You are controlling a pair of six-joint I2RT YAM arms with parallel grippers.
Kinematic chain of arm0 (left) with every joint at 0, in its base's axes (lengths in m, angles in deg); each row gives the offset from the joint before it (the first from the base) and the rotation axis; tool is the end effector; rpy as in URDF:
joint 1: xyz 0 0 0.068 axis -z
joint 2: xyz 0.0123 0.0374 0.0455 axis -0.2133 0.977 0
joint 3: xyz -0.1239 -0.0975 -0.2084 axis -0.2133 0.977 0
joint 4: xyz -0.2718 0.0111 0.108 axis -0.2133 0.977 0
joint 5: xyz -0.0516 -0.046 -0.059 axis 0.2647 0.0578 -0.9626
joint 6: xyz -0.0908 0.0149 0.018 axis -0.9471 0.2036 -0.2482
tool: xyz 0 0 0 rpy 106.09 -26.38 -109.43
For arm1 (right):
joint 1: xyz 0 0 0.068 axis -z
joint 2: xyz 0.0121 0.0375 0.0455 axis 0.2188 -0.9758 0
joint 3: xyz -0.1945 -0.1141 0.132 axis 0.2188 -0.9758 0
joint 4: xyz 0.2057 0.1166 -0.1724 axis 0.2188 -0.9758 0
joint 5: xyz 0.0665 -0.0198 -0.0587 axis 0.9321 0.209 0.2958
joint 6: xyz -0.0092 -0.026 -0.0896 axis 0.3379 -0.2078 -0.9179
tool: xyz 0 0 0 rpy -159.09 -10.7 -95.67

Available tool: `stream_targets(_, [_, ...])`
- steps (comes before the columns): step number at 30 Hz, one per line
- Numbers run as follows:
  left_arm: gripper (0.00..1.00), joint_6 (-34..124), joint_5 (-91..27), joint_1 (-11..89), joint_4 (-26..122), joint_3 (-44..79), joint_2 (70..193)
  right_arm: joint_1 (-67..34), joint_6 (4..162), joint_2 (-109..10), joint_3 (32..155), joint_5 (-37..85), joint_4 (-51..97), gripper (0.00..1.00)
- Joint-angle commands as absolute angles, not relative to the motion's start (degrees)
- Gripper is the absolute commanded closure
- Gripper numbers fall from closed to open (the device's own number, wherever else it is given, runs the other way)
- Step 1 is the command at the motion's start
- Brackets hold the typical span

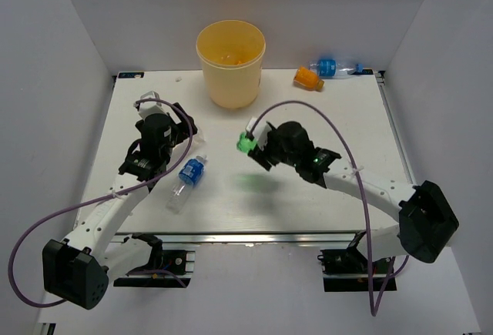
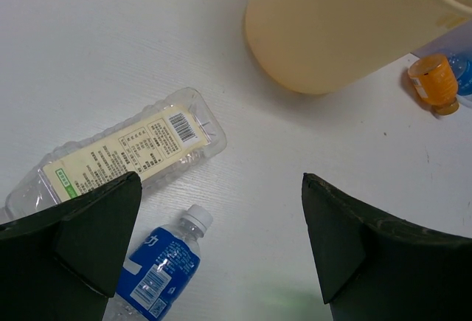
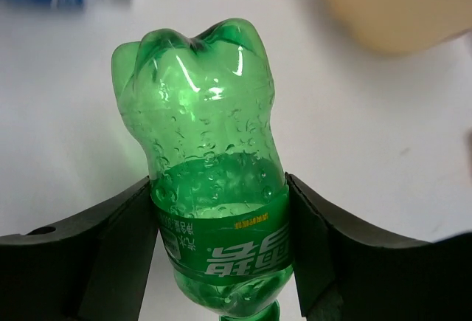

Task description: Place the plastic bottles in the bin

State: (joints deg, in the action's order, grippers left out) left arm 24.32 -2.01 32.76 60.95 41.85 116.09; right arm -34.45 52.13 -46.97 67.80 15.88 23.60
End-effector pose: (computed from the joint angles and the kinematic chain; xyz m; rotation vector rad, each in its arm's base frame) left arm 0.3107 -0.0826 0.2712 -0.4368 1.9029 -0.2322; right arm 0.2603 0.2798 0.2045 -1.2043 1.6896 0.2445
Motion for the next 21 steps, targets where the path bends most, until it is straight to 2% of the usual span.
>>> stream_targets(1, [0.02, 24.1, -1.7, 32.8, 61.0, 42.8, 114.9, -33.2, 55.9, -45.7, 78.0, 11.2, 35.6, 0.69])
stream_targets(3, [0.02, 23.9, -2.1, 32.8, 61.2, 42.7, 115.3, -31.8, 57.9, -47.2, 83.3, 9.6, 40.5, 0.70])
stream_targets(8, [0.02, 23.6, -1.1, 32.8, 62.1, 42.7, 115.3, -28.4, 63.9, -56.2, 96.6, 7.5, 48.3, 0.66])
stream_targets(9, [0.02, 23.4, -0.7, 32.8, 62.3, 42.7, 115.3, -27.7, 64.5, -58.1, 99.0, 6.5, 49.6, 0.69])
stream_targets(12, [0.02, 23.6, 0.2, 32.8, 62.2, 42.7, 114.8, -26.3, 64.8, -68.6, 109.9, 5.3, 52.0, 0.71])
stream_targets(15, [0.02, 23.8, 0.4, 32.8, 62.1, 42.4, 114.7, -24.5, 66.4, -75.4, 120.5, 3.9, 55.1, 0.68])
stream_targets(18, [0.02, 23.8, 0.3, 32.7, 61.8, 42.4, 114.8, -22.5, 68.6, -87.9, 131.5, 7.7, 59.7, 0.49])
stream_targets(19, [0.02, 23.8, 0.3, 32.7, 61.8, 42.4, 114.8, -22.2, 69.1, -91.3, 135.9, 8.7, 59.3, 0.33])
stream_targets(20, [0.02, 23.9, 0.3, 32.7, 62.2, 42.2, 114.9, -21.8, 70.3, -94.6, 147.4, 9.5, 55.3, 0.26])
stream_targets(21, [0.02, 23.8, 0.3, 32.7, 62.4, 41.9, 115.0, -21.4, 70.6, -98.4, 153.2, 11.1, 53.1, 0.19])
